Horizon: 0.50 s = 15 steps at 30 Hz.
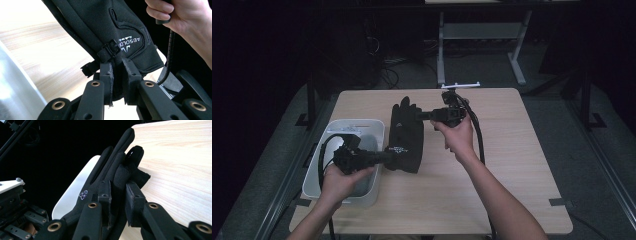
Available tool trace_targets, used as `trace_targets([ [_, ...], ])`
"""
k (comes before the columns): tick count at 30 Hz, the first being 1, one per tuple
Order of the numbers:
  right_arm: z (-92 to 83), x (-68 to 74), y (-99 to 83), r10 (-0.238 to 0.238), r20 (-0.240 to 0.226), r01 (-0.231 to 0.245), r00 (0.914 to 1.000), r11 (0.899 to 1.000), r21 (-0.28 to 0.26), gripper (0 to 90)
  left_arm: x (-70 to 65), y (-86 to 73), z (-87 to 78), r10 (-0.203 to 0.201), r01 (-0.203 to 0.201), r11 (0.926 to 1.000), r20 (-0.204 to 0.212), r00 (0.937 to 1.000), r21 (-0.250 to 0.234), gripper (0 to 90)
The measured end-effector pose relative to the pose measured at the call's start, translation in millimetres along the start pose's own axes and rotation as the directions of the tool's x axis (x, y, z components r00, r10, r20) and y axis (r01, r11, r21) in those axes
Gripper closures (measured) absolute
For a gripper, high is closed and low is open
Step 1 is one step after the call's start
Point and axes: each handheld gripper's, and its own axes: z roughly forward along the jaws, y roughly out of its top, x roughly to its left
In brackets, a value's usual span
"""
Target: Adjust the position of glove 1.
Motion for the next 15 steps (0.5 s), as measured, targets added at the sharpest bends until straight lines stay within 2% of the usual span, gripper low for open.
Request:
trace_targets([
  [15, 21.0, 17.6, 9.7, -0.030, -0.024, 0.030, 0.9993, 0.999, 0.012, 76.2, 8.7, -4.0, -24.4, -0.015, 0.014, 0.9996, -0.024, 0.9996, -0.023, 80.3],
])
